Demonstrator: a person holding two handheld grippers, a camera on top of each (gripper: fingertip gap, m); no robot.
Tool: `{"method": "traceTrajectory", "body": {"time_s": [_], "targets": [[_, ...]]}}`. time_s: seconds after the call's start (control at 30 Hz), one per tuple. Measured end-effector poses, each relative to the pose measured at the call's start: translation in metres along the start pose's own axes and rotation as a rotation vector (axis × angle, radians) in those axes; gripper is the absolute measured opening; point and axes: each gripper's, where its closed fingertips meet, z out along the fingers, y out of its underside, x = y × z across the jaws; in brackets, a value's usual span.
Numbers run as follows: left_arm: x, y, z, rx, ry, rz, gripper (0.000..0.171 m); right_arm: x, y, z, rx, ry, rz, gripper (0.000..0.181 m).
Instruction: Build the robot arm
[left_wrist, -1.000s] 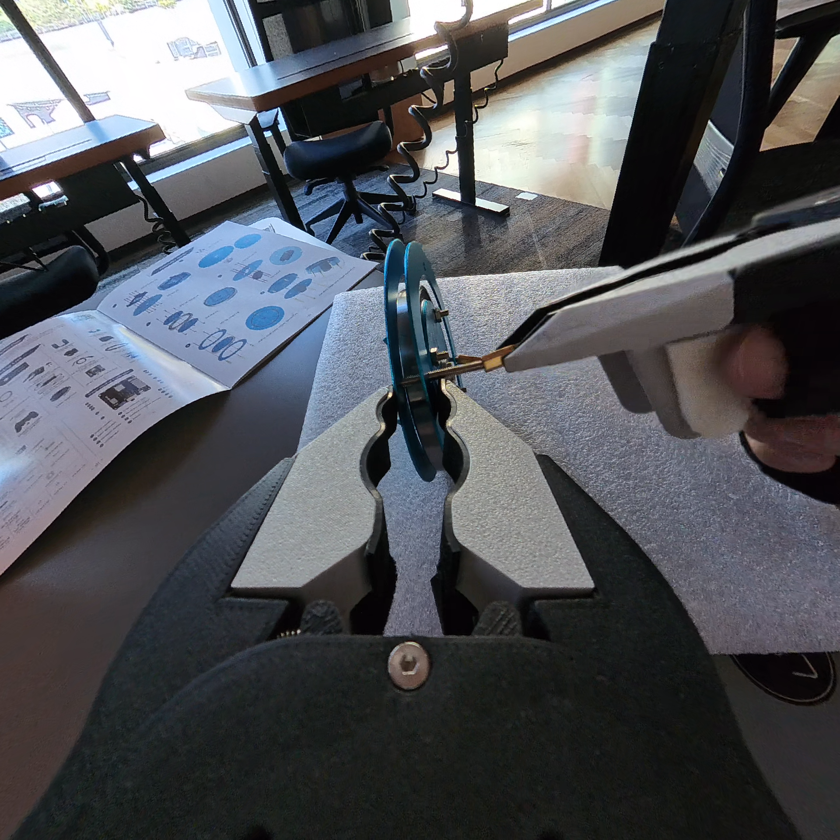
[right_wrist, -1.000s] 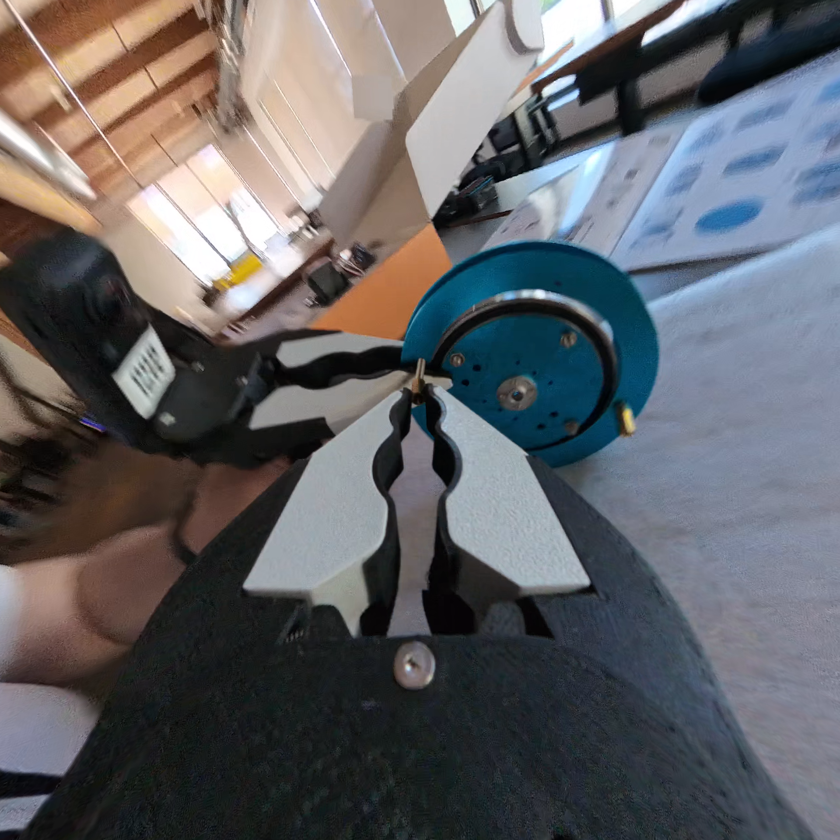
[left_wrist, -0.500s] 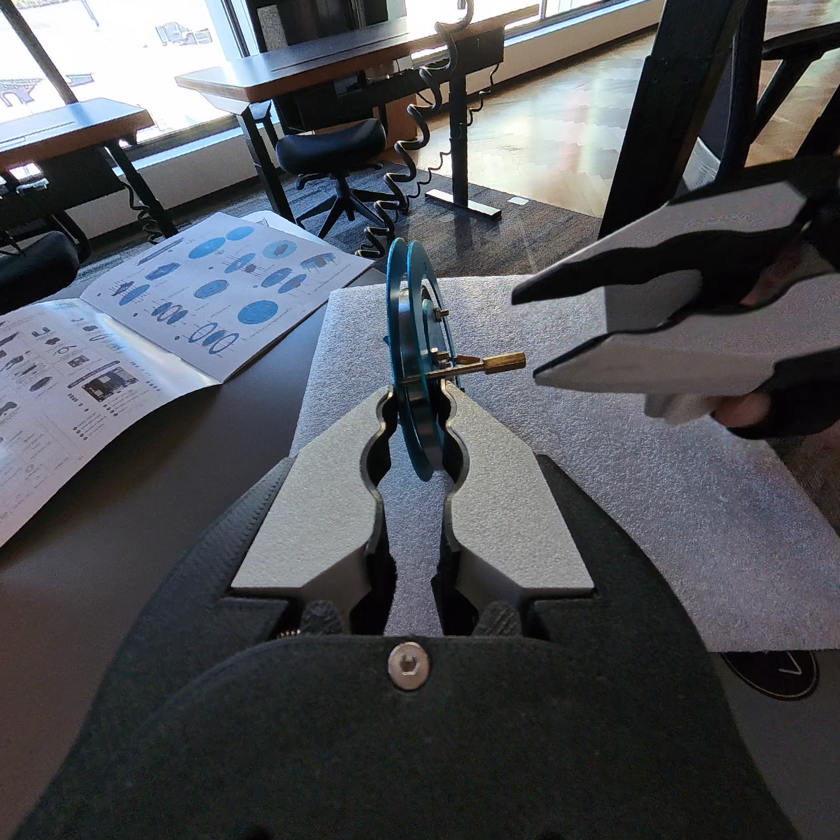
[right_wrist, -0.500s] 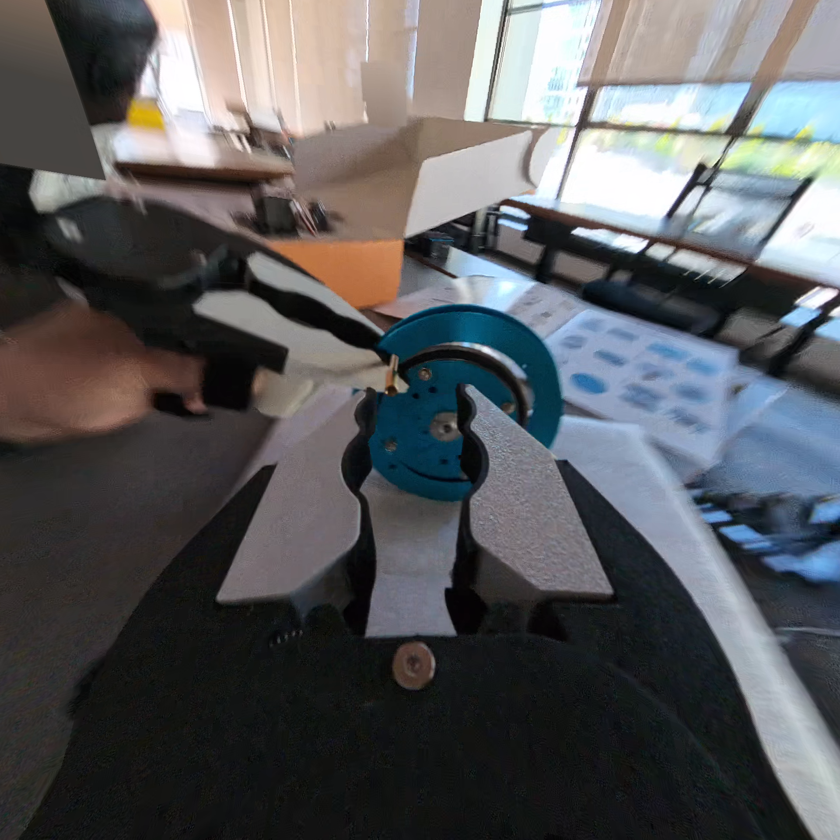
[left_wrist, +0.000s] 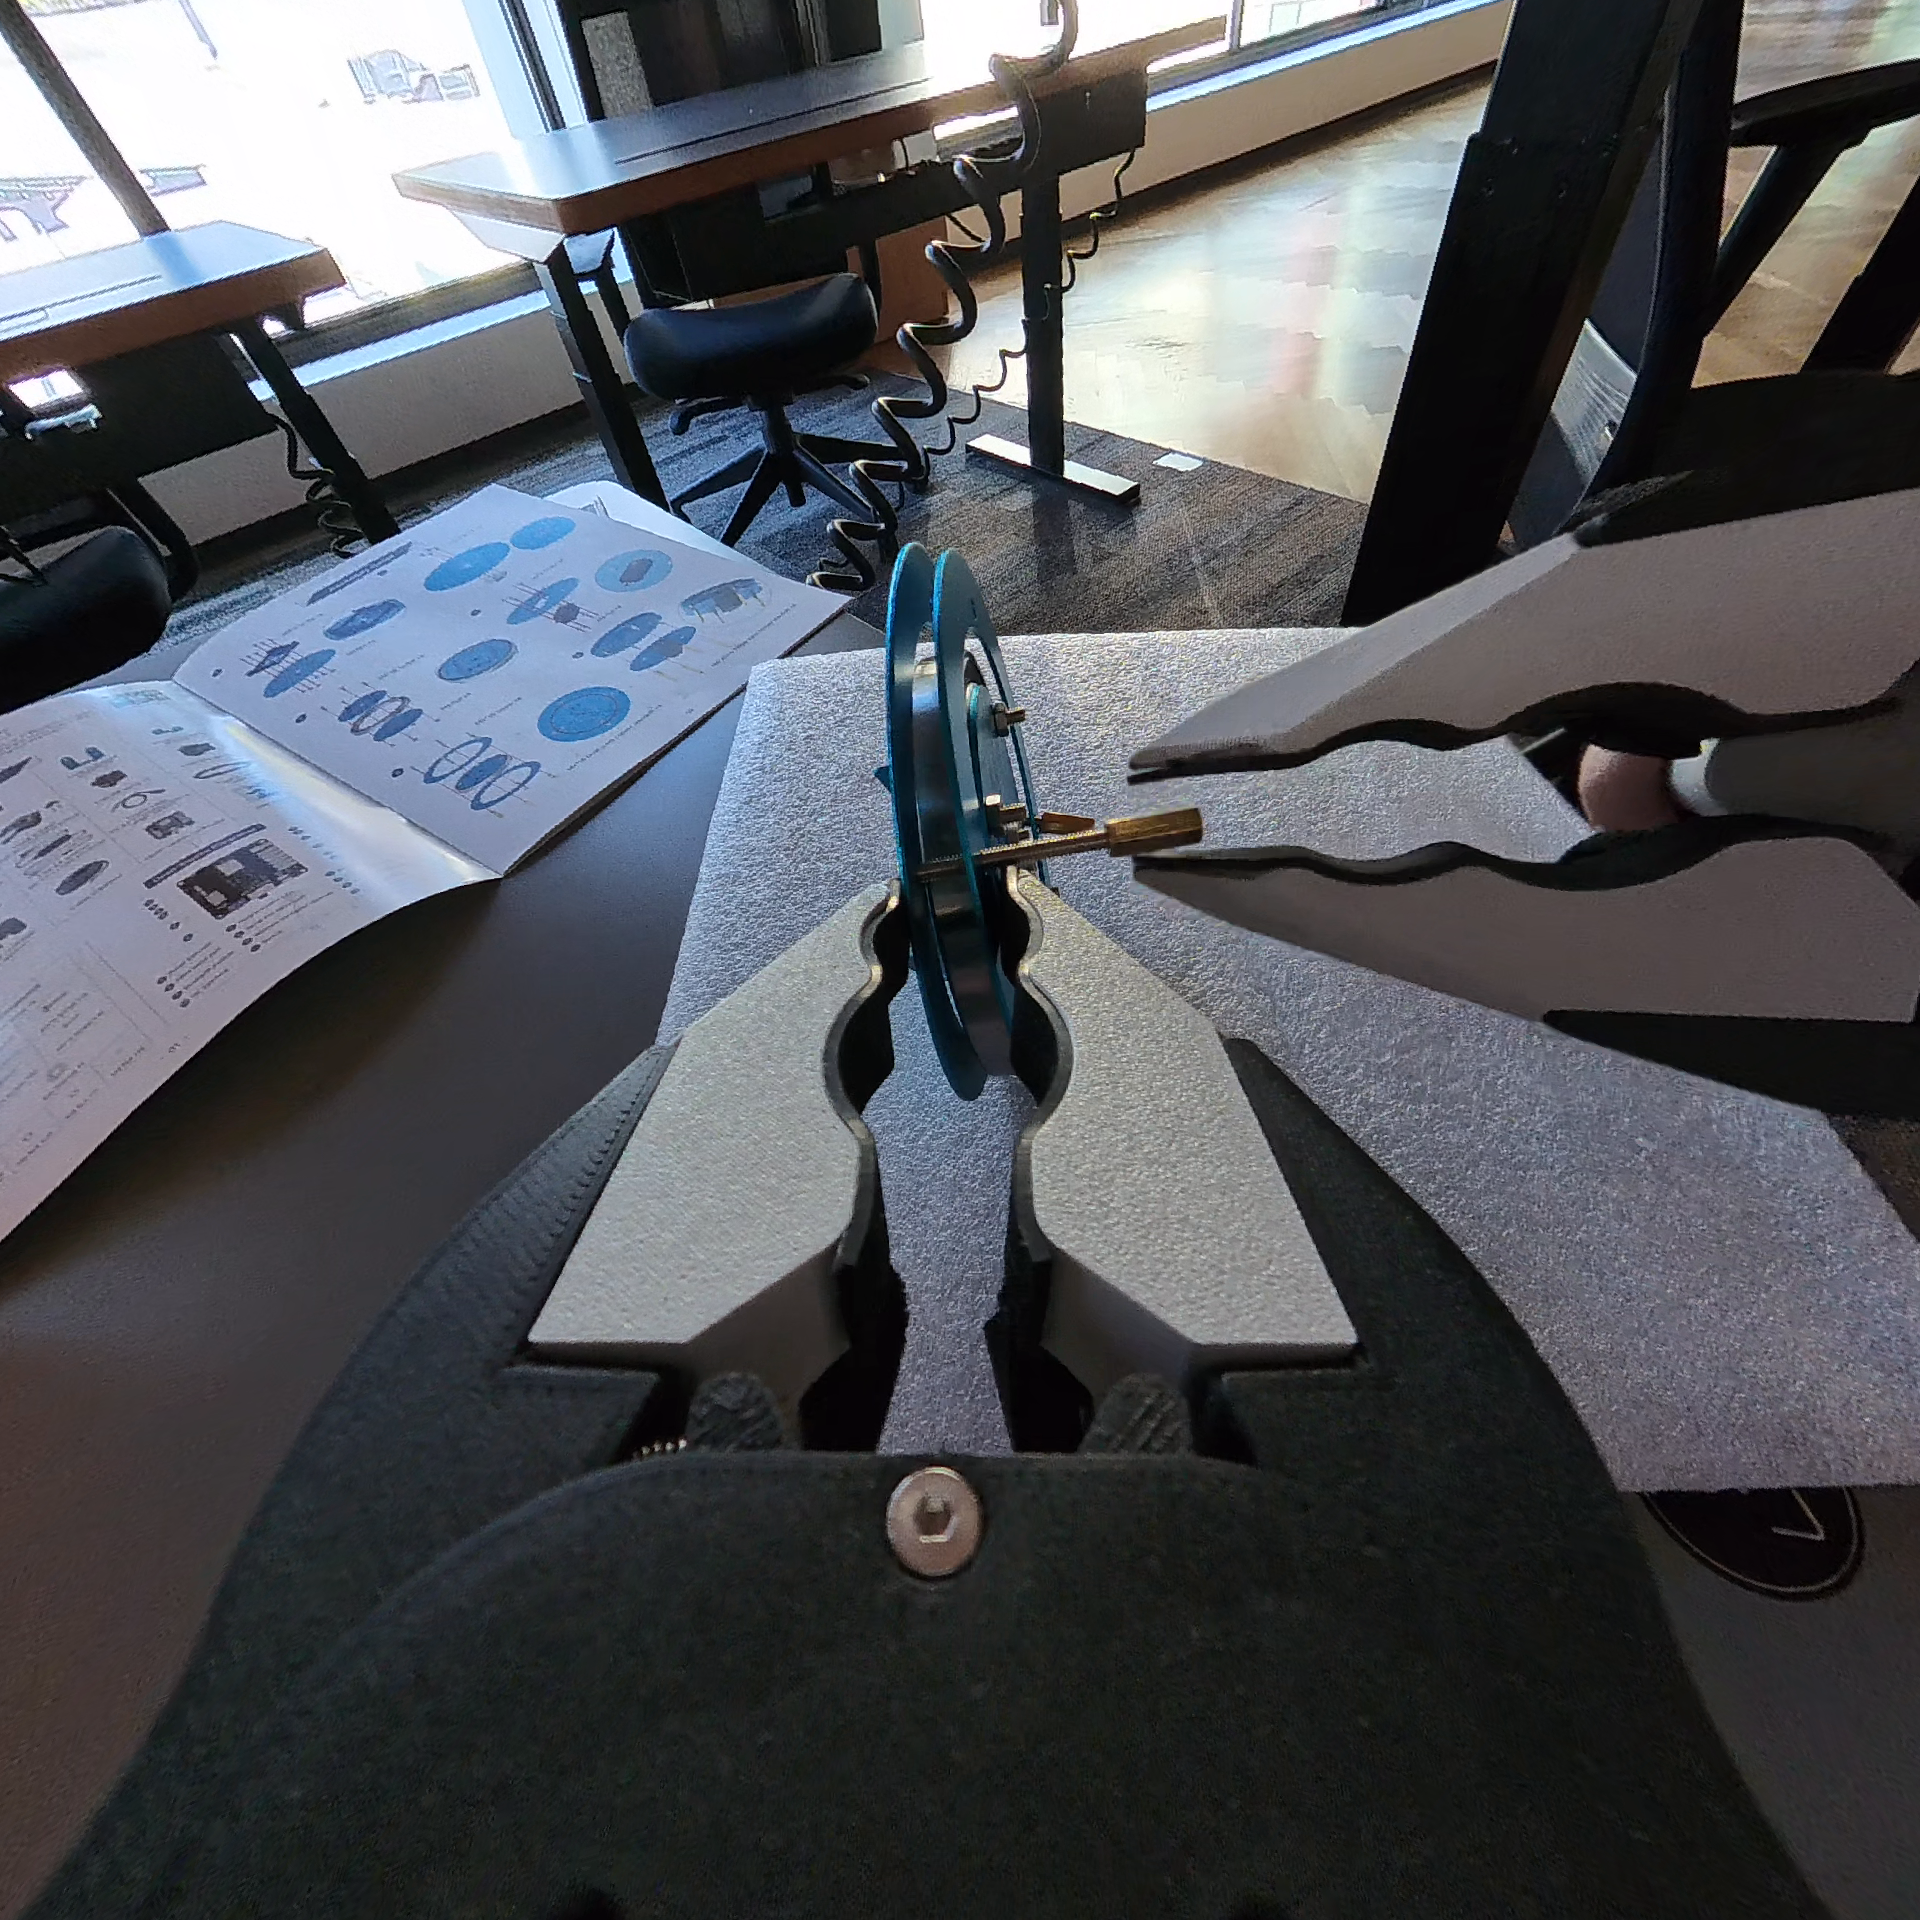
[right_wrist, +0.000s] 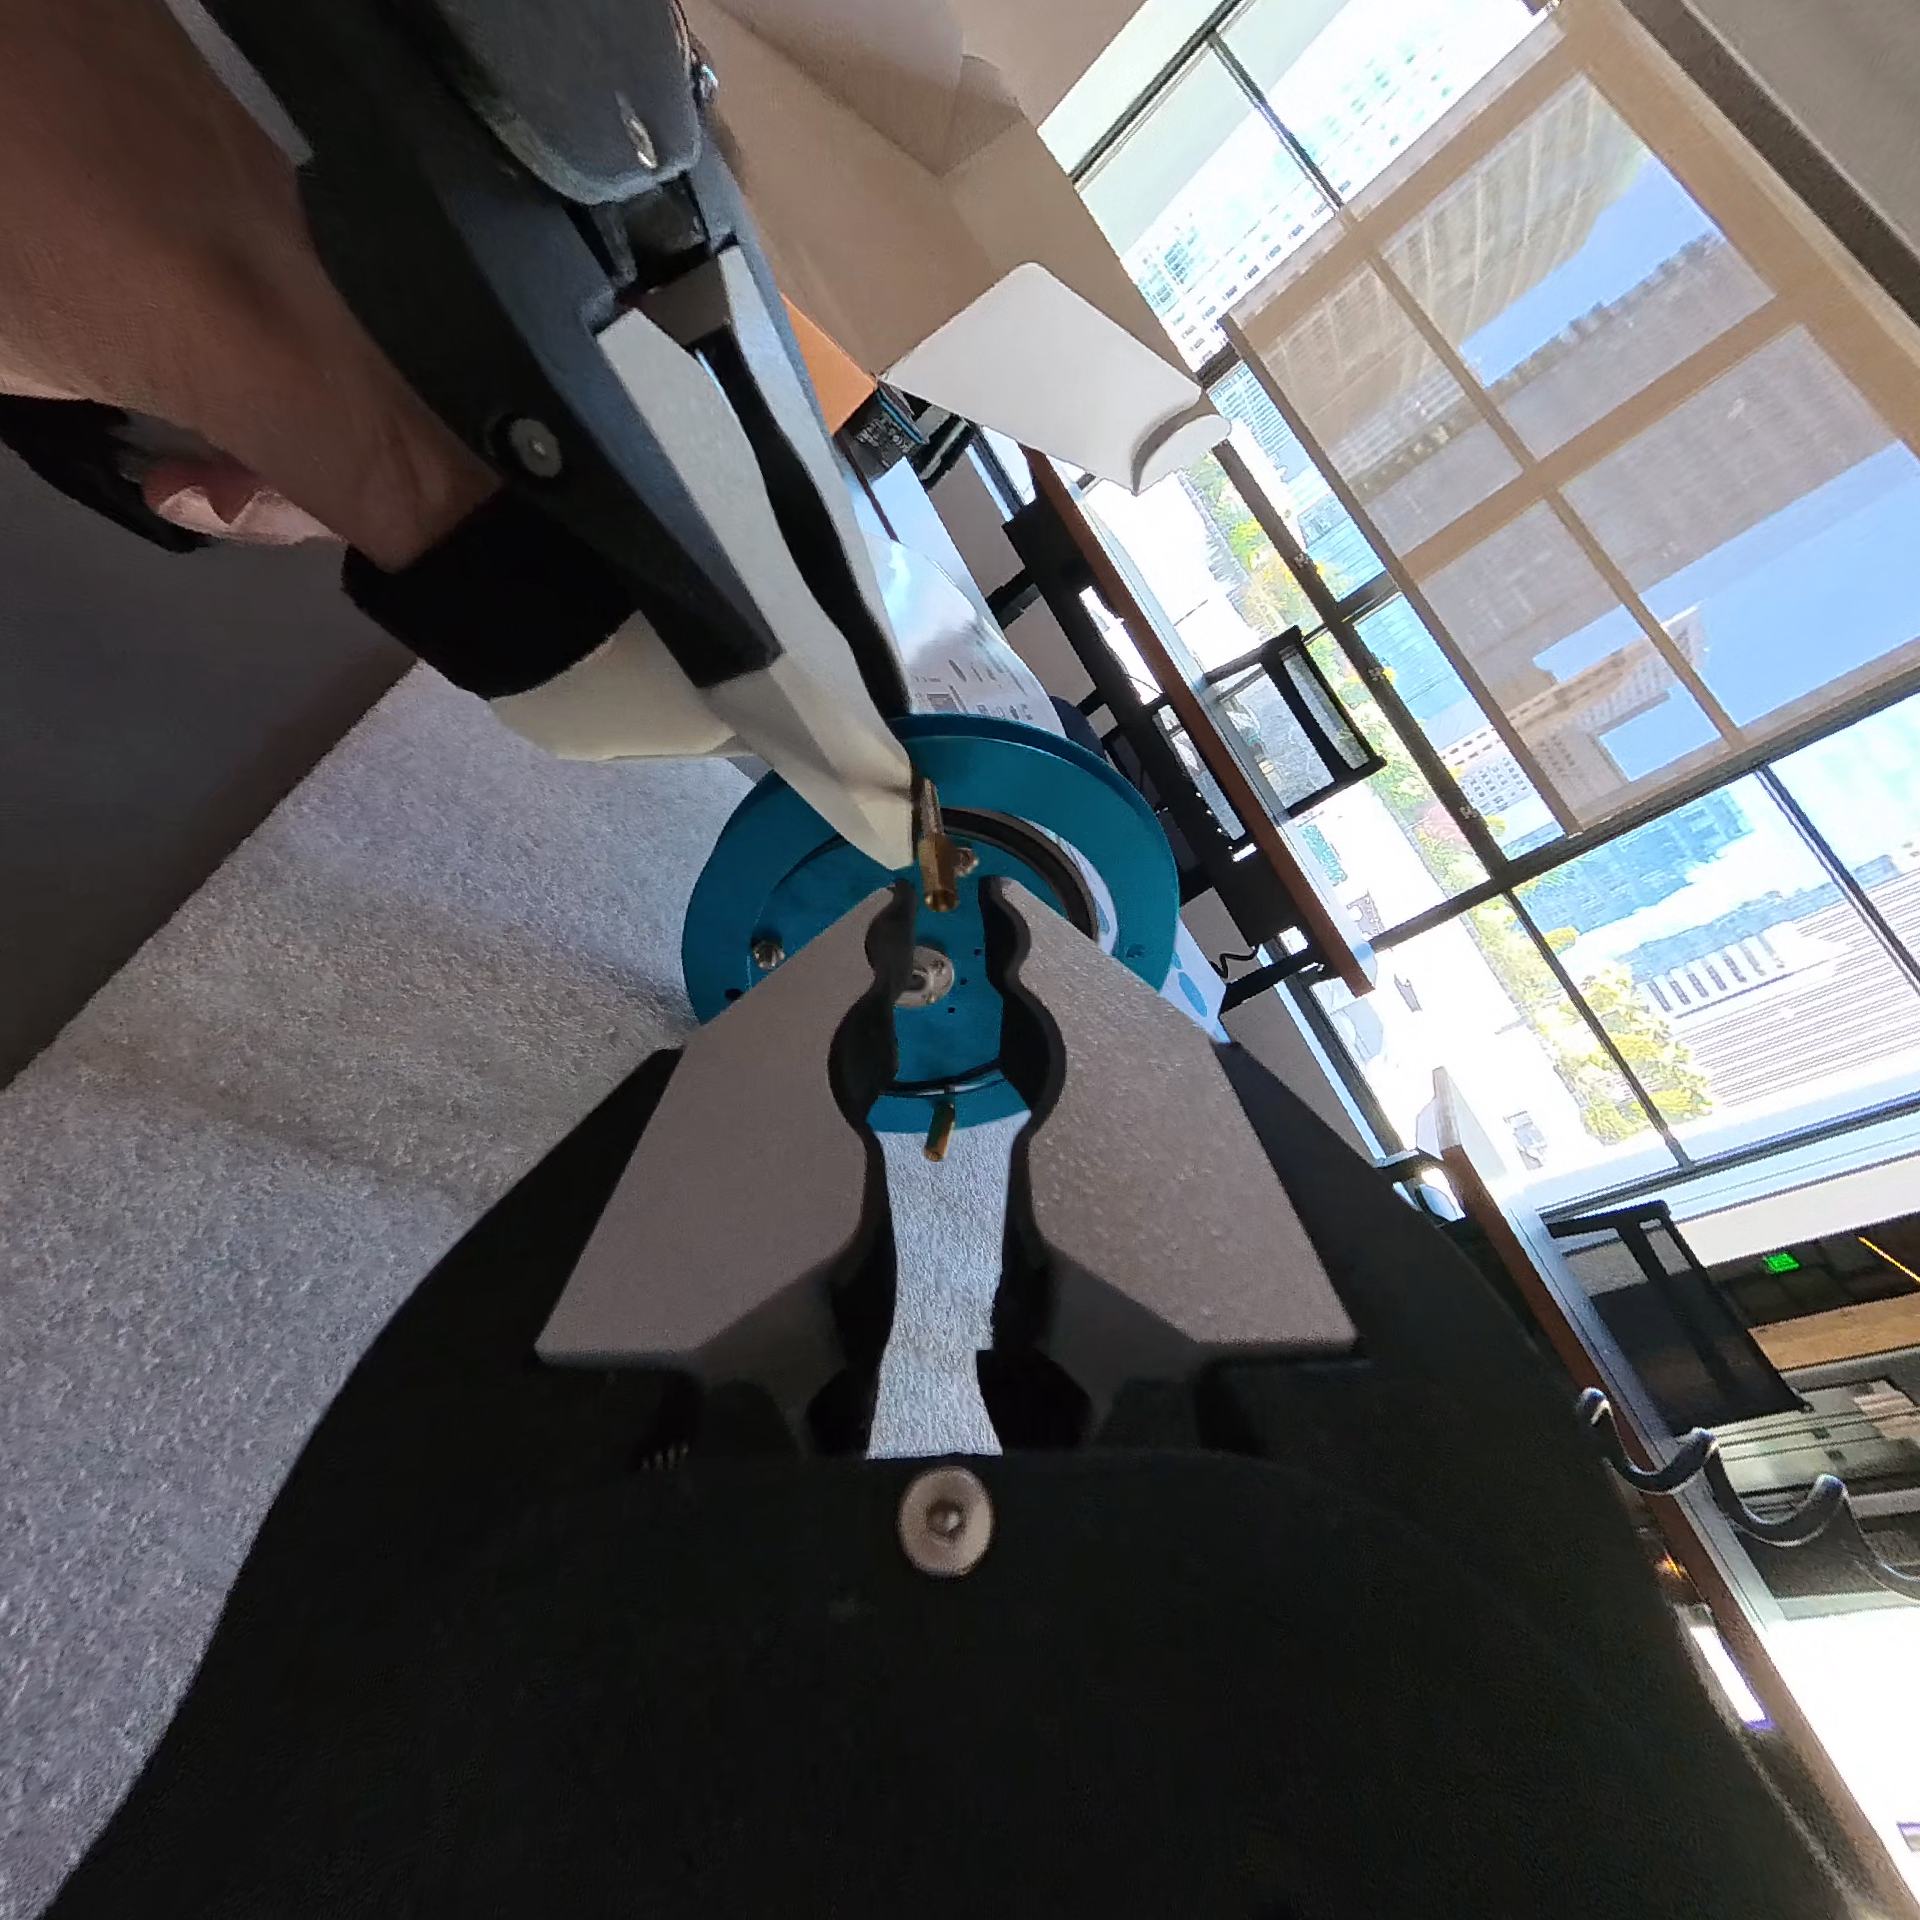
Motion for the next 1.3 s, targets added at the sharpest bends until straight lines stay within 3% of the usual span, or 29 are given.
{"method": "traceTrajectory", "body": {"time_s": [0.23, 0.57, 0.63, 0.73, 0.83, 0.93, 1.07, 1.3], "targets": [[0.000, 0.000, 0.000, -0.001, -0.003, 0.001, 0.015, -0.003, -0.002, -0.002, 0.011, -0.040, 0.054, 0.004], [-0.001, 0.001, -0.001, -0.002, -0.001, -0.012, 0.015, -0.010, -0.003, 0.000, -0.008, -0.276, 0.886, 0.005], [-0.001, 0.001, 0.000, -0.002, 0.001, -0.010, 0.015, -0.010, -0.005, -0.001, 0.026, -0.334, 0.971, 0.009], [-0.001, 0.001, 0.000, -0.002, 0.002, -0.008, 0.015, -0.014, 0.002, -0.003, 0.041, -0.330, 0.883, 0.023], [-0.001, 0.001, 0.000, -0.001, 0.005, -0.013, 0.015, -0.008, 0.002, -0.008, 0.126, -0.225, 0.643, 0.037], [-0.001, 0.001, 0.000, 0.000, 0.008, -0.016, 0.015, -0.007, -0.007, -0.012, 0.187, -0.167, 0.393, 0.040], [0.000, 0.001, 0.000, 0.001, 0.011, -0.017, 0.015, -0.024, -0.013, -0.008, 0.197, -0.204, 0.184, 0.041], [0.000, 0.001, 0.000, 0.002, 0.017, -0.025, 0.014, -0.015, -0.013, -0.005, 0.179, -0.184, 0.231, 0.035]]}}
